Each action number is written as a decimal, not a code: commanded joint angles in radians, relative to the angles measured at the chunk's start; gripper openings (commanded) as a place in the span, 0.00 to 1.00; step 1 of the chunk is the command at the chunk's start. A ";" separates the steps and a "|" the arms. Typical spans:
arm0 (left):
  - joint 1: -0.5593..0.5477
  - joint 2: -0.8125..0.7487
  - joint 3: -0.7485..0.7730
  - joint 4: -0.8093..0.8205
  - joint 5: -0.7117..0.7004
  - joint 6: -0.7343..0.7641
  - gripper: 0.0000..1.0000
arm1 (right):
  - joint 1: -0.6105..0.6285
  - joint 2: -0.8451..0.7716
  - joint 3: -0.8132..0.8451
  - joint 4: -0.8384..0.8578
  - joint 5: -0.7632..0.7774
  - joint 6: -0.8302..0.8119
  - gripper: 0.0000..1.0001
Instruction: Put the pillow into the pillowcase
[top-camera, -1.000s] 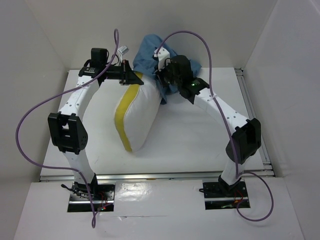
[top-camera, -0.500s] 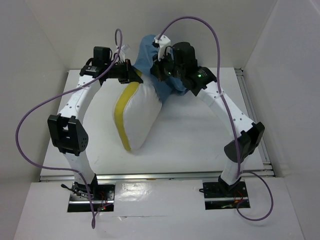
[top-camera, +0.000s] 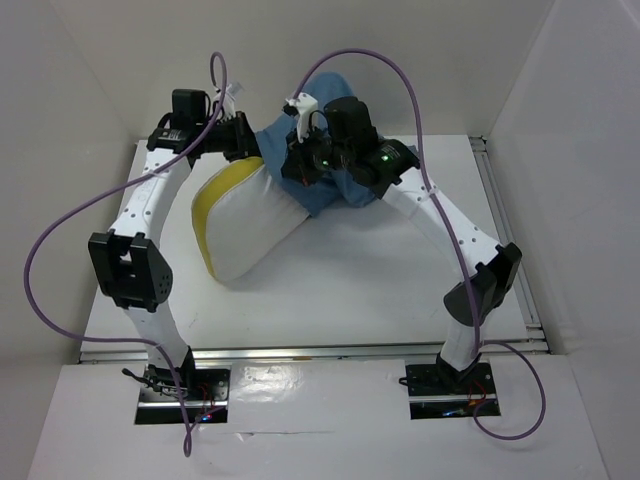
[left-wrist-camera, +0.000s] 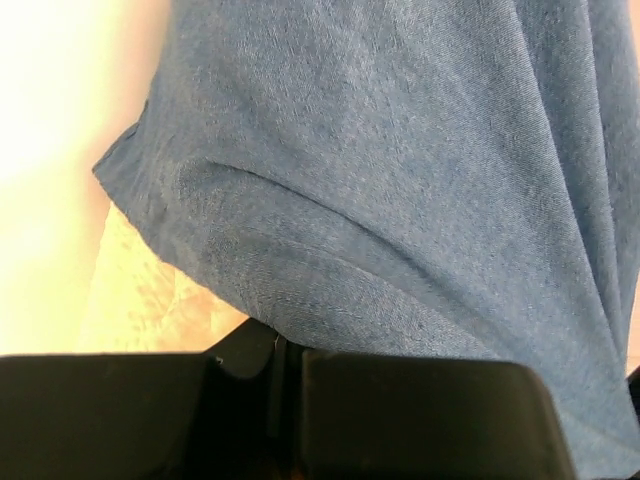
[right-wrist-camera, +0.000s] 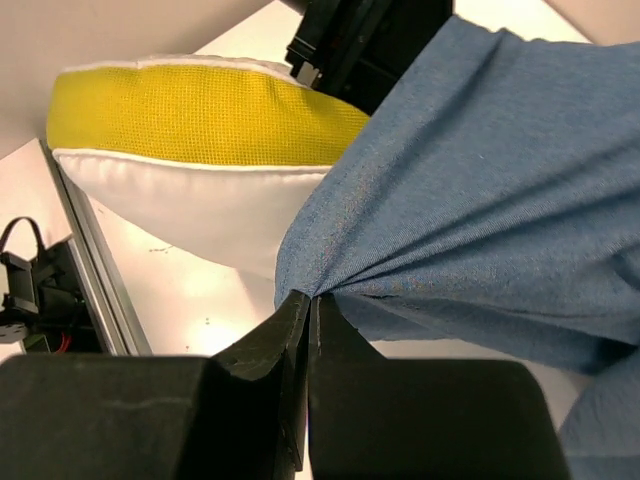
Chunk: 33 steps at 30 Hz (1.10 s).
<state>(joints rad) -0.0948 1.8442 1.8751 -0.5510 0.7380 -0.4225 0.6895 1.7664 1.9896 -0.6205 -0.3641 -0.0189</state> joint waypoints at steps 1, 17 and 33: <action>-0.015 -0.077 -0.019 0.126 -0.095 0.016 0.00 | 0.058 0.033 0.067 0.065 -0.124 0.025 0.00; -0.263 -0.275 -0.309 0.033 -0.384 0.422 0.00 | 0.010 -0.084 0.032 0.010 -0.116 0.036 0.00; -0.356 -0.198 -0.518 0.175 -0.496 0.459 0.00 | 0.010 -0.249 0.003 -0.119 0.083 -0.047 0.20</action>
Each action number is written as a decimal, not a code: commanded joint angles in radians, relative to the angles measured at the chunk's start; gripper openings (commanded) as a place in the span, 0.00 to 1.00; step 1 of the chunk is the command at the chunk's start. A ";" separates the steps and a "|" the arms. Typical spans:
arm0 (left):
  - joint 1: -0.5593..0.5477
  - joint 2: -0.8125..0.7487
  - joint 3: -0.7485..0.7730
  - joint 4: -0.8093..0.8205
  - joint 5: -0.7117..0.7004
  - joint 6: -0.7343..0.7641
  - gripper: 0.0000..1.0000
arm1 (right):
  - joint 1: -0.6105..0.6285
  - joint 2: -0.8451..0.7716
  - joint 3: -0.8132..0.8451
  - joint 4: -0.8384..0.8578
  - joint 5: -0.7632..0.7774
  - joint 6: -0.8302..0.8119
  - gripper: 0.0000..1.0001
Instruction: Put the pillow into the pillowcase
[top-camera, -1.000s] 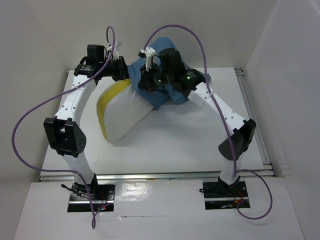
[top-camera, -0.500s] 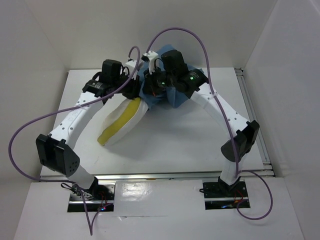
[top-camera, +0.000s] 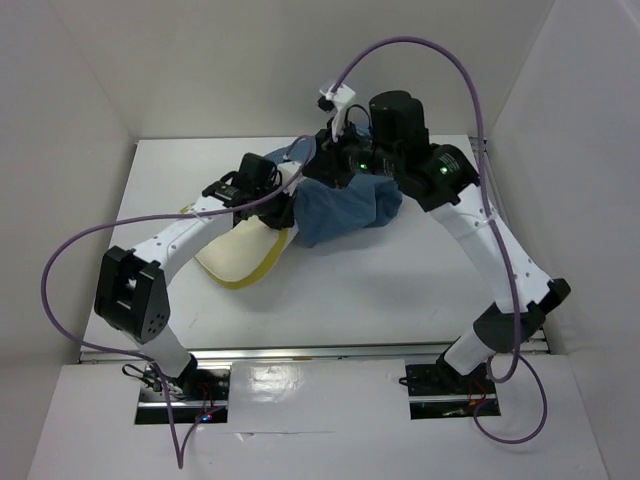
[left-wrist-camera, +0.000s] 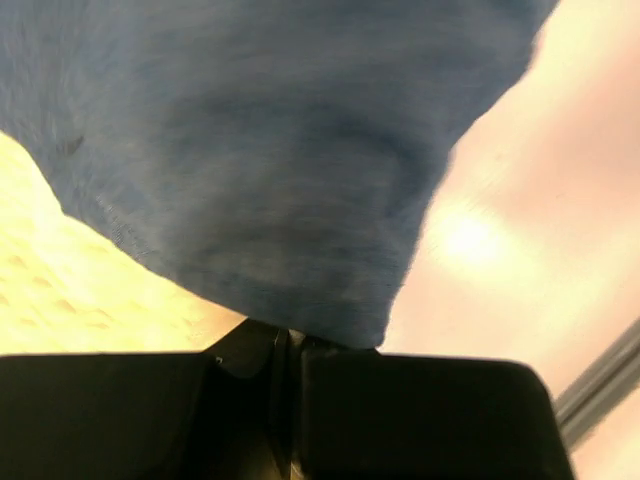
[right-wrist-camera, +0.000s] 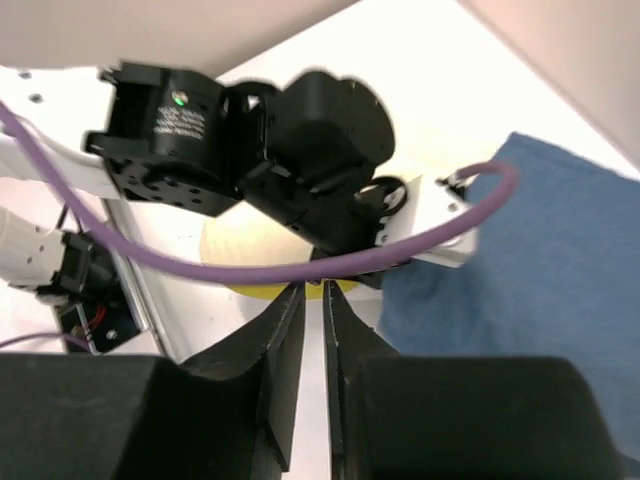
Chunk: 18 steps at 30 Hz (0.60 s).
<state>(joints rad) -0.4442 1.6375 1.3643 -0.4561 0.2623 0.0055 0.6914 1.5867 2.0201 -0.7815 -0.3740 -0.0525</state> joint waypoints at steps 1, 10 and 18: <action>-0.007 0.021 -0.017 0.080 -0.020 0.031 0.00 | 0.008 -0.083 -0.053 0.051 0.124 -0.014 0.19; -0.065 0.041 -0.047 -0.047 0.141 0.116 0.52 | 0.008 -0.123 -0.109 0.134 0.342 -0.023 0.26; -0.131 -0.118 -0.039 -0.096 -0.185 0.133 0.99 | -0.003 -0.114 -0.211 0.241 0.477 -0.052 0.32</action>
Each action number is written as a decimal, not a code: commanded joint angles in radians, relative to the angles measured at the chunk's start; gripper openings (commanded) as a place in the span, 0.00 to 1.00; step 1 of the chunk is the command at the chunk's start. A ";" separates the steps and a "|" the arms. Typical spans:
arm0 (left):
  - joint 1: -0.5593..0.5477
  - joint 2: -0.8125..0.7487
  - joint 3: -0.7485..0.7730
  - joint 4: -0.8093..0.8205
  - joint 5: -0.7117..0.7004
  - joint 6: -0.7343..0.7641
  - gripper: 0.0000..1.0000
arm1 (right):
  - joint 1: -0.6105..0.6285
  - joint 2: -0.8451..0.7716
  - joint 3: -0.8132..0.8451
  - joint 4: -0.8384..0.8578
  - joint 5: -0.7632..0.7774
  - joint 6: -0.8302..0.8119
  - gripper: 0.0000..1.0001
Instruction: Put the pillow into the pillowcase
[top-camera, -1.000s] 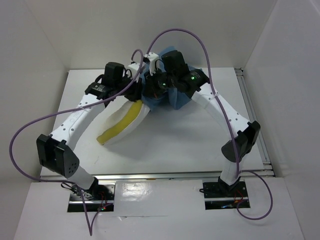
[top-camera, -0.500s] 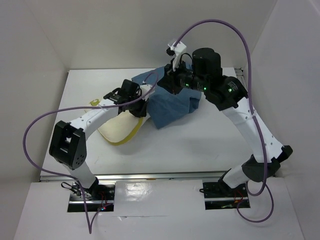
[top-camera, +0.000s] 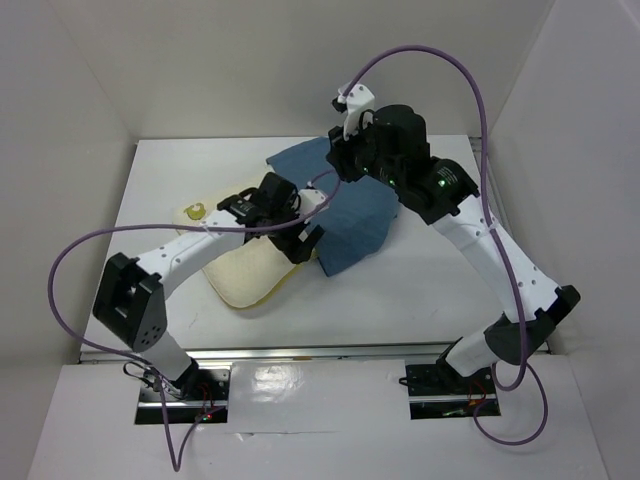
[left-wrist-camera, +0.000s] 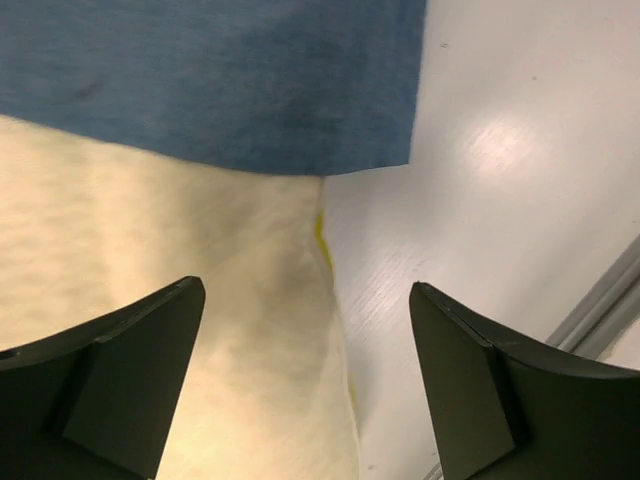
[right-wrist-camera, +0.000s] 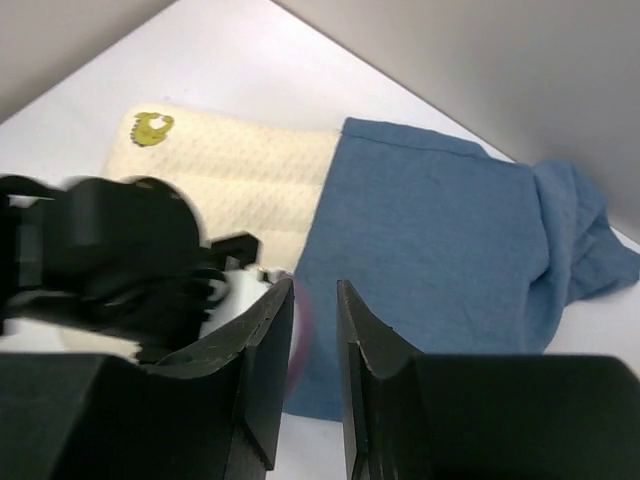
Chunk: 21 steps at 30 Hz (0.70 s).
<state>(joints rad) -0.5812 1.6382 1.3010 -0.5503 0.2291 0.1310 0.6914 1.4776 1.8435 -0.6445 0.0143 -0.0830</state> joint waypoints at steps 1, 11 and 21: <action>0.006 -0.138 0.024 -0.002 -0.196 0.007 1.00 | -0.018 -0.005 -0.047 0.123 0.088 -0.032 0.32; 0.223 -0.195 0.210 -0.115 -0.234 -0.169 1.00 | -0.179 0.105 -0.145 0.167 -0.170 -0.032 0.32; 0.590 0.132 0.489 -0.270 0.238 -0.128 1.00 | -0.248 0.355 0.094 0.005 -0.508 -0.054 0.26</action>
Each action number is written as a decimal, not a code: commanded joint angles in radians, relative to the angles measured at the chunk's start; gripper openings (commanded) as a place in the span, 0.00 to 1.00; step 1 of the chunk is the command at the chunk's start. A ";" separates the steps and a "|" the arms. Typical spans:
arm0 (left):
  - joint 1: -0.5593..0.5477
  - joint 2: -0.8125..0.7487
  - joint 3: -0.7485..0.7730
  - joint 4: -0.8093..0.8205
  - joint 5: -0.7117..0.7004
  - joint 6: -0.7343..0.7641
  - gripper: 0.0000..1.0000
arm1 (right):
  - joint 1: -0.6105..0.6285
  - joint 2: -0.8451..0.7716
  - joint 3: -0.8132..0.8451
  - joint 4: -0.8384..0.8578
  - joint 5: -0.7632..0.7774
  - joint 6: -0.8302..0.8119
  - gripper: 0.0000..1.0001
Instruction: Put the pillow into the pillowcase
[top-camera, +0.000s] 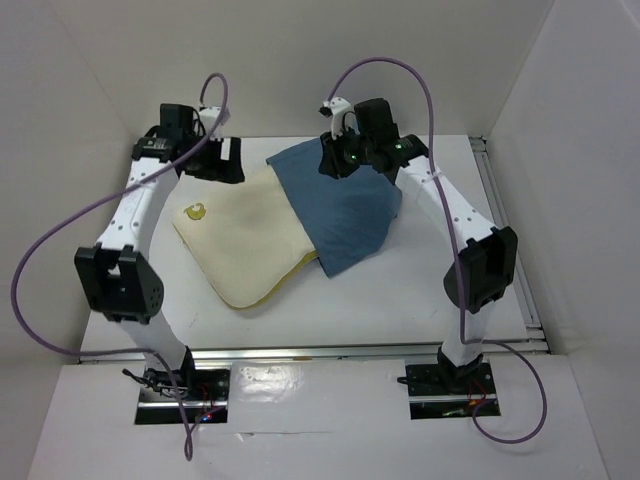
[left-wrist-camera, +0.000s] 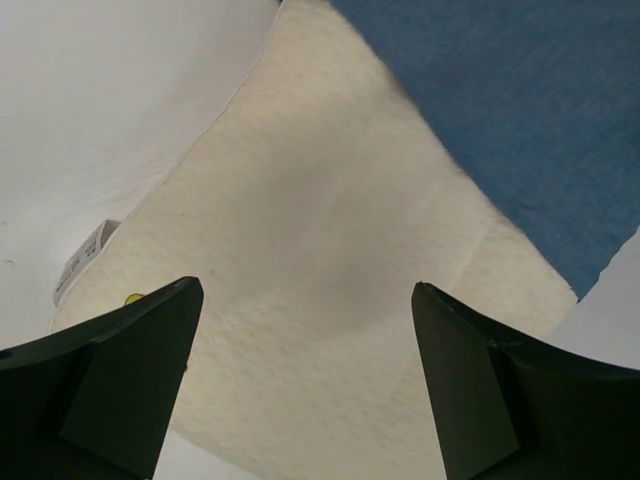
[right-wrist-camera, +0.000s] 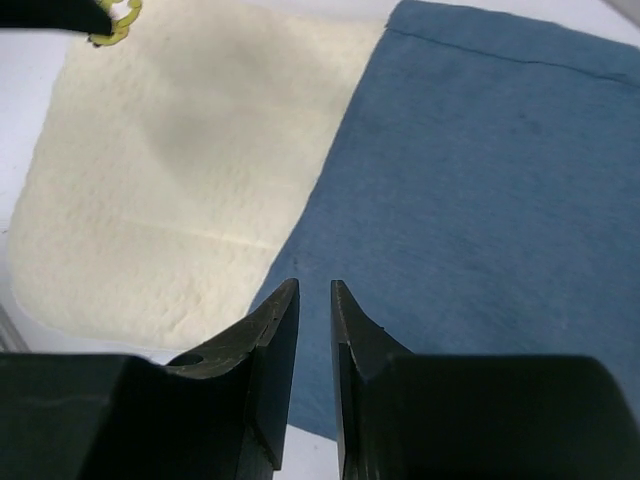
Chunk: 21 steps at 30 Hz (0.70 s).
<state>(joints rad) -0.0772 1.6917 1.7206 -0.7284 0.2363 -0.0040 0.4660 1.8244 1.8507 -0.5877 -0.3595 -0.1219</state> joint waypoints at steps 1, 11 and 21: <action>0.105 0.144 0.094 -0.124 0.242 0.022 1.00 | -0.023 0.019 0.096 -0.064 -0.151 -0.025 0.26; 0.229 0.493 0.457 -0.315 0.376 0.182 1.00 | -0.052 0.061 0.108 -0.142 -0.309 -0.045 0.25; 0.252 0.623 0.410 -0.351 0.445 0.341 1.00 | -0.052 0.134 0.183 -0.259 -0.412 -0.090 0.24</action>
<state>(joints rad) 0.1631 2.2856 2.1574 -1.0489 0.6121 0.2592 0.4191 1.9469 1.9781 -0.7803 -0.7025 -0.1795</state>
